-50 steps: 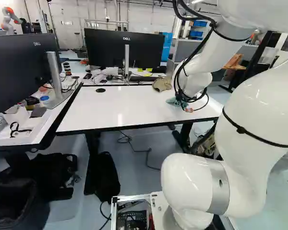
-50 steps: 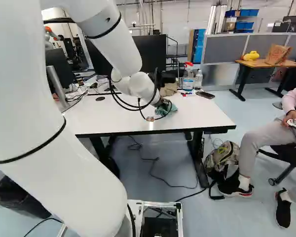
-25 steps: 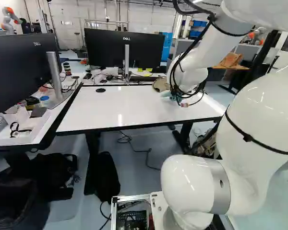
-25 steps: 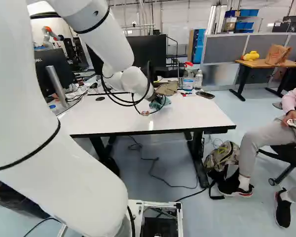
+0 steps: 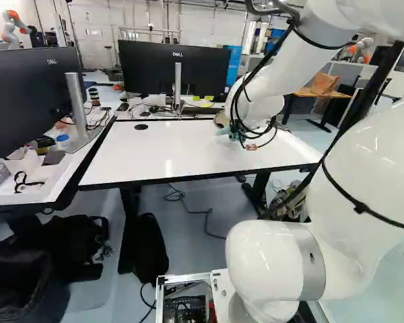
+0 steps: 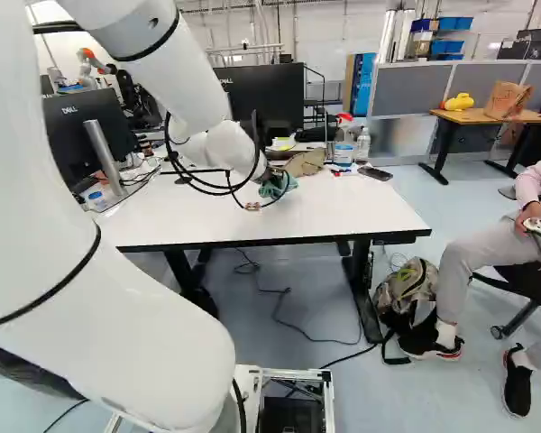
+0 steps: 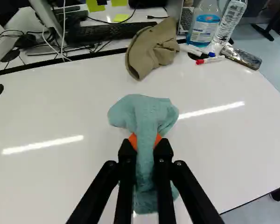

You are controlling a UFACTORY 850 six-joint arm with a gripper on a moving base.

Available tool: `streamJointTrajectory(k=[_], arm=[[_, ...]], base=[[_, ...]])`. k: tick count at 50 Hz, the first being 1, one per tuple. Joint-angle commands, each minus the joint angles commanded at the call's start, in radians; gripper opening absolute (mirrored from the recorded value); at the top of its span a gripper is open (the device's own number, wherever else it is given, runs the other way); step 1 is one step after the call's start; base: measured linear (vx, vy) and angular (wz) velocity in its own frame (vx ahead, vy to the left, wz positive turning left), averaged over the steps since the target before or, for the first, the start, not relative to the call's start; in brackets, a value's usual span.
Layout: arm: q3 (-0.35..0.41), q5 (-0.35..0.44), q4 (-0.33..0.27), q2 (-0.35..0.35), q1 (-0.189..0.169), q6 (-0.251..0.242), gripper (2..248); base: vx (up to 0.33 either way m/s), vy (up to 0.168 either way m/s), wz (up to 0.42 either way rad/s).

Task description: Clean the table with the green towel

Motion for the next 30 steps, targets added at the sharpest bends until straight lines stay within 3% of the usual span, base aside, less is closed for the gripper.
streamJointTrajectory(k=[30], arm=[[0.099,0.0,0.0,0.109,0.089,0.0,50]], base=[[0.0,0.0,0.0]])
